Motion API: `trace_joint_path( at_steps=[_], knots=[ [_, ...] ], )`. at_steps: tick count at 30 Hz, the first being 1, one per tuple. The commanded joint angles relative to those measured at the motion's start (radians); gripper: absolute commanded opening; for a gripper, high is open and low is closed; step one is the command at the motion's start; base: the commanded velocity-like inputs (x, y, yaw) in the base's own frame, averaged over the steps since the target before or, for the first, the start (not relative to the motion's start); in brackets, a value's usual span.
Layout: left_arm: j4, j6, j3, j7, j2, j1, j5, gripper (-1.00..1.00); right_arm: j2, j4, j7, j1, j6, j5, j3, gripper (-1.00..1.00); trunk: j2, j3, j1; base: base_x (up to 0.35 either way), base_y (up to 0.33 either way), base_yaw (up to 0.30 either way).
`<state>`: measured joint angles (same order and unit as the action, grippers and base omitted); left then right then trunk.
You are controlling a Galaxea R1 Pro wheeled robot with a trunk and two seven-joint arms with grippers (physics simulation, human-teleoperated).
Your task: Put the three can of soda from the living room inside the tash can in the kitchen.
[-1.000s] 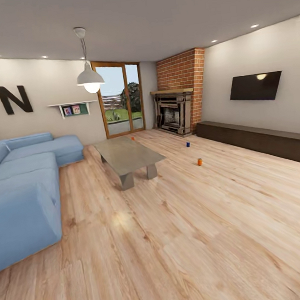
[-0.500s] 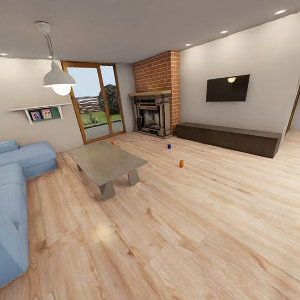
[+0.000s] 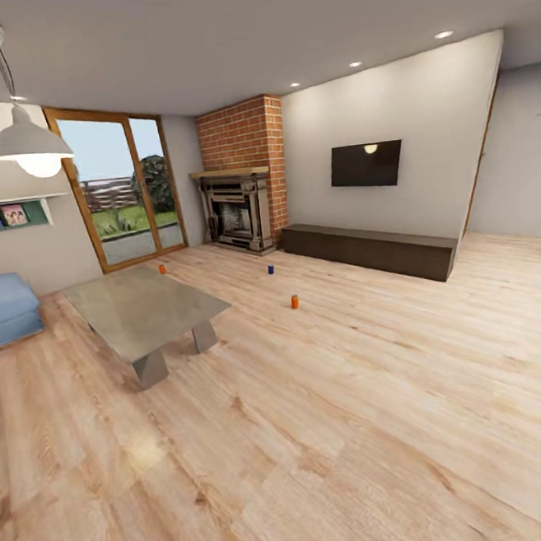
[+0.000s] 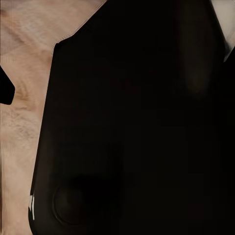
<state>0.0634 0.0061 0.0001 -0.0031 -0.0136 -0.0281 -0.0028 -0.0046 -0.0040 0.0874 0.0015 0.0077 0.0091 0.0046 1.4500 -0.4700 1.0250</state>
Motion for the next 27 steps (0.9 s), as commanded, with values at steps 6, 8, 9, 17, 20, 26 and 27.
trace_joint_path(
  at_steps=[6,8,9,17,20,26,27],
  knots=[
    [0.001,0.000,0.000,0.000,-0.001,0.000,0.000,1.00,0.000,0.000,0.000,0.000,0.000,0.000,0.000,1.00,0.000,0.000,0.000,0.342,0.000,-0.286],
    [0.001,0.000,0.000,0.000,-0.001,0.000,0.000,1.00,0.000,0.000,0.000,0.000,0.000,0.000,0.000,1.00,0.000,0.000,0.000,0.342,0.000,-0.286],
    [0.001,0.000,0.000,0.000,-0.002,0.000,0.000,1.00,0.000,0.000,0.000,0.000,0.000,0.000,0.000,1.00,0.000,0.000,0.000,0.342,0.000,-0.286],
    [0.001,0.000,0.000,0.000,-0.008,0.000,0.000,1.00,0.000,0.001,0.000,0.000,0.000,0.000,0.001,1.00,0.000,0.000,0.000,0.342,0.000,-0.251],
    [0.001,0.000,0.000,0.000,-0.009,0.000,0.000,1.00,0.000,0.001,0.000,0.000,0.000,0.000,0.001,1.00,0.000,0.000,0.000,0.342,0.000,-0.095],
    [0.001,0.000,0.000,0.000,-0.009,-0.001,0.000,1.00,0.000,0.001,-0.001,0.000,-0.001,0.000,0.001,1.00,0.000,0.000,0.000,0.342,0.000,-0.029],
    [0.001,0.000,0.000,0.000,-0.009,0.000,0.000,1.00,0.000,0.001,-0.001,0.000,-0.001,0.000,0.001,1.00,0.000,0.000,0.000,0.342,0.000,-0.006]
  ],
)
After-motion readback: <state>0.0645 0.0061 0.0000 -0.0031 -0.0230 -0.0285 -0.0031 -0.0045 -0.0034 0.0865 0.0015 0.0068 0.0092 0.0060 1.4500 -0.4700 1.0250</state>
